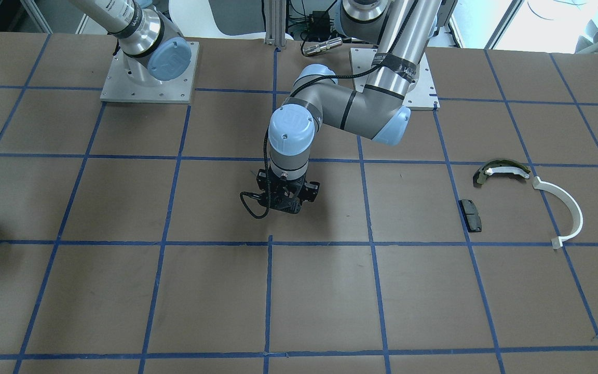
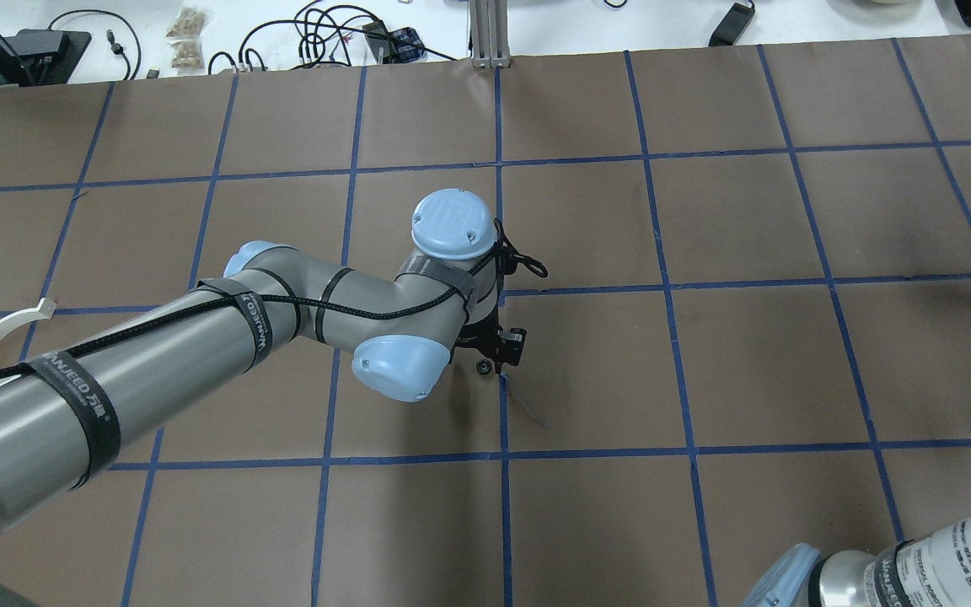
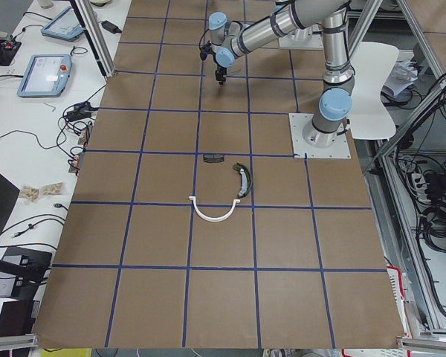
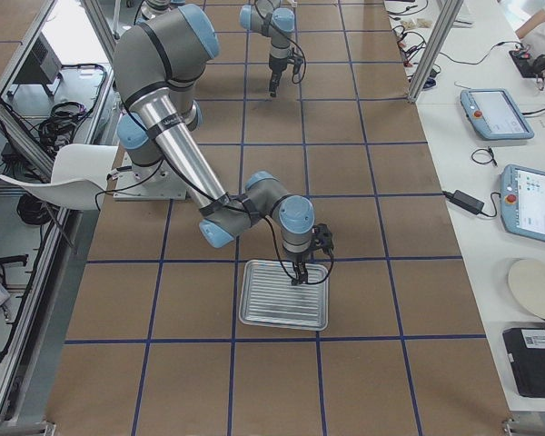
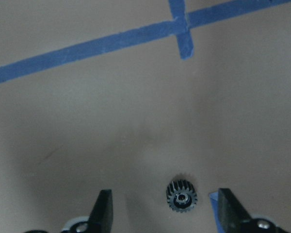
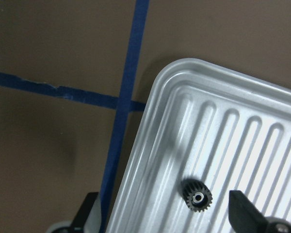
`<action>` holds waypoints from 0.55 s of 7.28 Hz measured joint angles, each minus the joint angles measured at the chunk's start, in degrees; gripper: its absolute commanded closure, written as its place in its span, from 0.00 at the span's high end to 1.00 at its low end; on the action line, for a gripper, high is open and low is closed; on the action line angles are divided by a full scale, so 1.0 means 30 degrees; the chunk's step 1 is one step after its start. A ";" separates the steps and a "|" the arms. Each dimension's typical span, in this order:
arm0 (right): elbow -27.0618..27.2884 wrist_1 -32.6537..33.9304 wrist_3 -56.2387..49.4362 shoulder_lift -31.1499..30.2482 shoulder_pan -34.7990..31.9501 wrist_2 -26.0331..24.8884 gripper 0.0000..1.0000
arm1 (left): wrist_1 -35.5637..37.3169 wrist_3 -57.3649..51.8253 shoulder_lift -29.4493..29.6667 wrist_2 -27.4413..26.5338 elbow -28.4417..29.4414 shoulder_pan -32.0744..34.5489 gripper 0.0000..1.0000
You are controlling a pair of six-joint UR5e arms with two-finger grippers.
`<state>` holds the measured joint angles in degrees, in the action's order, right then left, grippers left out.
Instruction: Place bearing gear from tray to pile
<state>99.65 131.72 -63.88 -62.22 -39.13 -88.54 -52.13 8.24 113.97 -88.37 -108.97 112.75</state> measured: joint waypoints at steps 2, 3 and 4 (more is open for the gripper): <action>-0.0699 -0.0136 -0.0941 0.0456 0.0085 -0.0138 0.84 | 0.0032 0.0012 0.0042 0.0130 -0.0065 0.0005 0.50; -0.0842 -0.0156 -0.1270 0.0579 0.0211 -0.0134 0.78 | 0.0034 0.0024 0.0066 0.0333 -0.0064 0.0005 0.50; -0.0910 -0.0171 -0.1543 0.0699 0.0300 -0.0132 0.75 | 0.0034 0.0031 0.0080 0.0452 -0.0065 0.0005 0.28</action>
<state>96.92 131.21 -68.51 -60.12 -38.23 -88.93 -52.03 8.34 114.21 -87.01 -109.17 112.77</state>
